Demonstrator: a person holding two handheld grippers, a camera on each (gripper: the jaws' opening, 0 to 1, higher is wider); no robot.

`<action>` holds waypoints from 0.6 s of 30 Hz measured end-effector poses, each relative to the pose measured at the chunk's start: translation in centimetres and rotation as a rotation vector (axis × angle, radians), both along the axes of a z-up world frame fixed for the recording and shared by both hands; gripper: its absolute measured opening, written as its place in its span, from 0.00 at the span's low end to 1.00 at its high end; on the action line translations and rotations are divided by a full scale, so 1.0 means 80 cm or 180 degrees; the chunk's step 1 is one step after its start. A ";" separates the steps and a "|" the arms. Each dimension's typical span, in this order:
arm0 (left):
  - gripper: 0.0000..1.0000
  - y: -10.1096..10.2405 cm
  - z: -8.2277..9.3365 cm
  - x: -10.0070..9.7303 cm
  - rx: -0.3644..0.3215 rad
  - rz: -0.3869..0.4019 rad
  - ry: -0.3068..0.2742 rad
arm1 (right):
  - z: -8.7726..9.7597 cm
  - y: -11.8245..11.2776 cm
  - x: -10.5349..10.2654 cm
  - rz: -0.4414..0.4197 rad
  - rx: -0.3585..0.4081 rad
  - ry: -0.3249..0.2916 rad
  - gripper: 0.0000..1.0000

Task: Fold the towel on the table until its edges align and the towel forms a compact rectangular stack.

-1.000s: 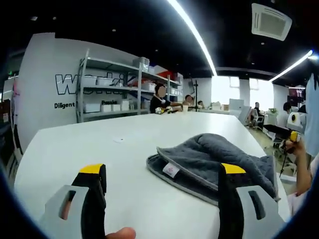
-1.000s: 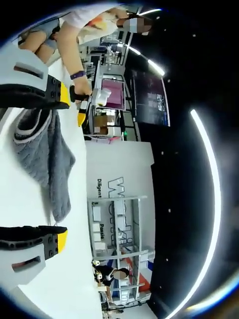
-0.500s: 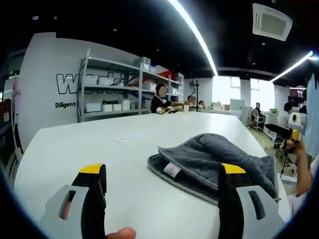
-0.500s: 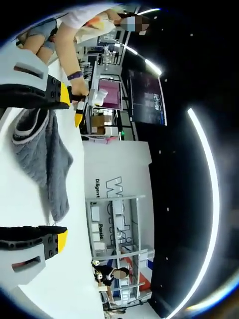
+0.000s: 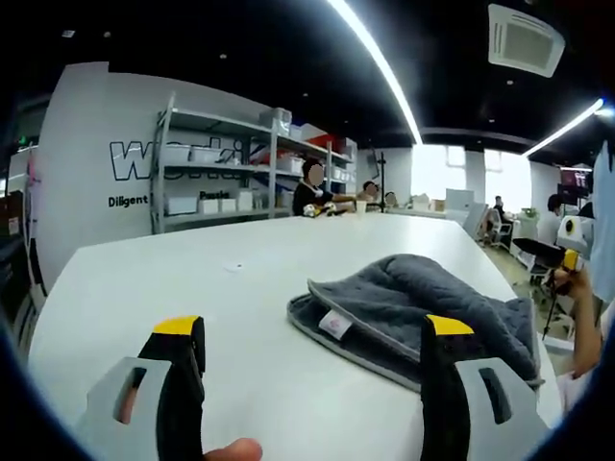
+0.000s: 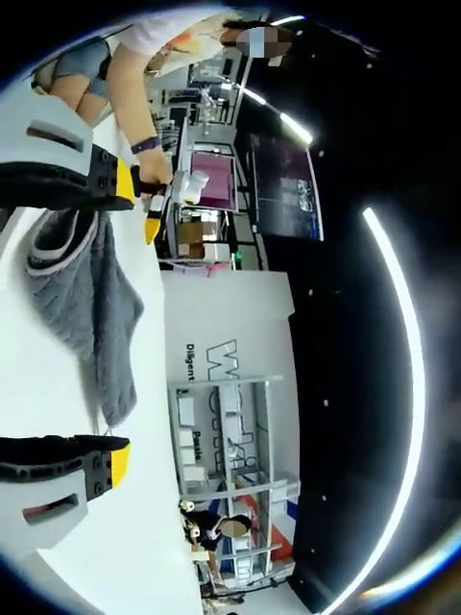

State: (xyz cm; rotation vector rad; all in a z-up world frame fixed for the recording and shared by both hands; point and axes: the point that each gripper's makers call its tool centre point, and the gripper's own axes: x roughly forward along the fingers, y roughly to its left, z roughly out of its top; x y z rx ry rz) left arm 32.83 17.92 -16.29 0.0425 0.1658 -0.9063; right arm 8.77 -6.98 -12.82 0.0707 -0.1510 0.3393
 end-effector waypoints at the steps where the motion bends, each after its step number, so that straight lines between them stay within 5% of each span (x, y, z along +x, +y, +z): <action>1: 0.91 0.000 0.000 0.000 0.0000 0.0001 0.0001 | -0.001 0.000 0.000 0.0006 0.0002 0.0007 0.99; 18: 0.91 0.011 0.006 0.011 -0.0027 0.0059 0.0018 | 0.000 0.004 0.004 0.0021 0.0003 0.0020 0.99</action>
